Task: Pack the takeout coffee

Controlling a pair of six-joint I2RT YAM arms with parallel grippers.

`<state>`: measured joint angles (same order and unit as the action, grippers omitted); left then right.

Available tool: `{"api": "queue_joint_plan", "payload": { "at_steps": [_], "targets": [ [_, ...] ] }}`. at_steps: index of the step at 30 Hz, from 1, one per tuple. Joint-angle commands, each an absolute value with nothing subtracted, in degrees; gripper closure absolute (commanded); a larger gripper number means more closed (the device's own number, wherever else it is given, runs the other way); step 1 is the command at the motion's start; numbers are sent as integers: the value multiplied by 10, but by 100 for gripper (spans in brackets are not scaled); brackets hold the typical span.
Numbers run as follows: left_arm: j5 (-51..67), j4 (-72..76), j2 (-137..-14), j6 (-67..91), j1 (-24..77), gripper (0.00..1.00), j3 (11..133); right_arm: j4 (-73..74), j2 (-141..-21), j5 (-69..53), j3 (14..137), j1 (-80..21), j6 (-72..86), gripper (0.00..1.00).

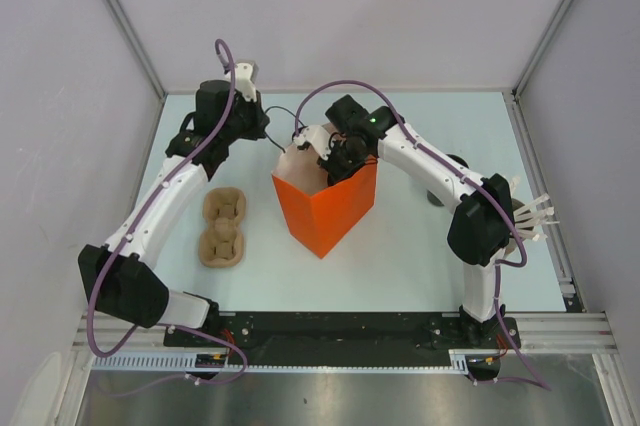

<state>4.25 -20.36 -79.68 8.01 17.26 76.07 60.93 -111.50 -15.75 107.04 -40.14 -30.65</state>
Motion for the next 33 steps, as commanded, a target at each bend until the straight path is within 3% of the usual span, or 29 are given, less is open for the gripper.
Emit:
{"api": "queue_joint_plan", "payload": {
  "at_steps": [1,33],
  "targets": [
    [6,-198,-800,85,174,100,793,611,-1092,-165,1067,-398,-312,100],
    [89,-156,-756,89,180,100,760,606,-1109,-159,1046,-396,-316,100]
  ]
}}
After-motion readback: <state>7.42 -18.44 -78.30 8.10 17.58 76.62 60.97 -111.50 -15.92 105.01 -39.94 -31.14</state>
